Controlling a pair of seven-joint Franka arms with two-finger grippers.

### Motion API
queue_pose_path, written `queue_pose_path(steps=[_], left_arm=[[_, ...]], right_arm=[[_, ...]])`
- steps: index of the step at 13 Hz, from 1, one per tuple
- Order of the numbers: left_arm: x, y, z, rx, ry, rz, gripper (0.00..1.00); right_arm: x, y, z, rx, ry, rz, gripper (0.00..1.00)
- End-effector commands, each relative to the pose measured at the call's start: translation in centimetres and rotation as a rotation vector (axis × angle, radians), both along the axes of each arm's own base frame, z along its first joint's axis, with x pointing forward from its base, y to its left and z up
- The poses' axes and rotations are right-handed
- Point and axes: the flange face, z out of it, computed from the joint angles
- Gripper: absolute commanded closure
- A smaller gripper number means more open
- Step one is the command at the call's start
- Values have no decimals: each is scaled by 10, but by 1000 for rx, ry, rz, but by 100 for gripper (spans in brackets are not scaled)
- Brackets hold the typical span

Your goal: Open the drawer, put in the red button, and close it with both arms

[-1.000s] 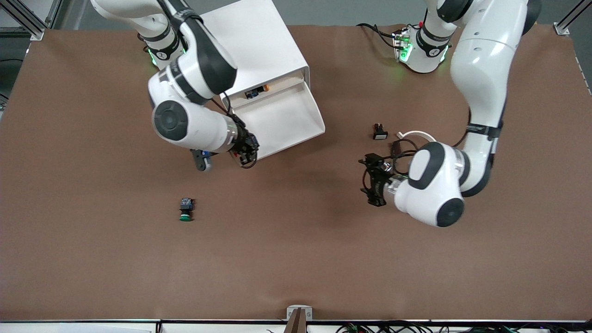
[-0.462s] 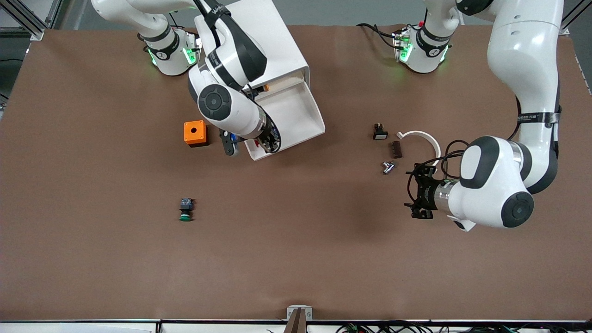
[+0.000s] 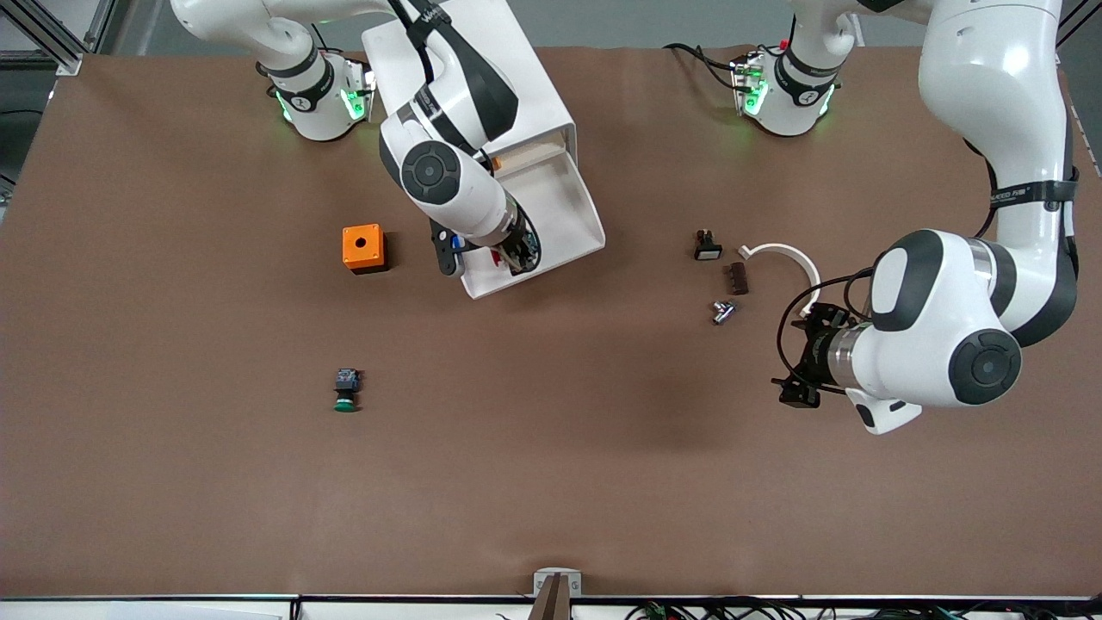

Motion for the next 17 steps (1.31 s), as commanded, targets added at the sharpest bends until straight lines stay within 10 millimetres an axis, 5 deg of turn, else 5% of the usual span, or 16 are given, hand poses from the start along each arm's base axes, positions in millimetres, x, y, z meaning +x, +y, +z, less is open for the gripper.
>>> queue_pose_path(steps=[1,3,5,7,9,11,12,17], left_arm=[[2,1,7,-30,-69,-191,0],[5,0,1,-62,-103,-318,0],[7,-10,0,-80,-148,-389,0],[3,-31,-7,-87,-158,-447,0],[-10,-57,-20,-89,-145,-530,0],[-24,-103,-38,-98,-188,-602,0],[-31,-121,-53,-102,-204,-625,0],[-67,-204,-88,-156,-185,-722,0]], right_arm=[[-3,-5,9,6,-9,12,0],[8,-15,24,20,-25,1,0],[40,-36,58,49,-72,-27,0],[88,-100,93,75,-119,54,0],[115,-158,115,112,-131,219,0],[142,-226,139,155,-179,350,0],[152,-266,149,179,-193,445,0],[152,-398,185,85,-247,850,0]])
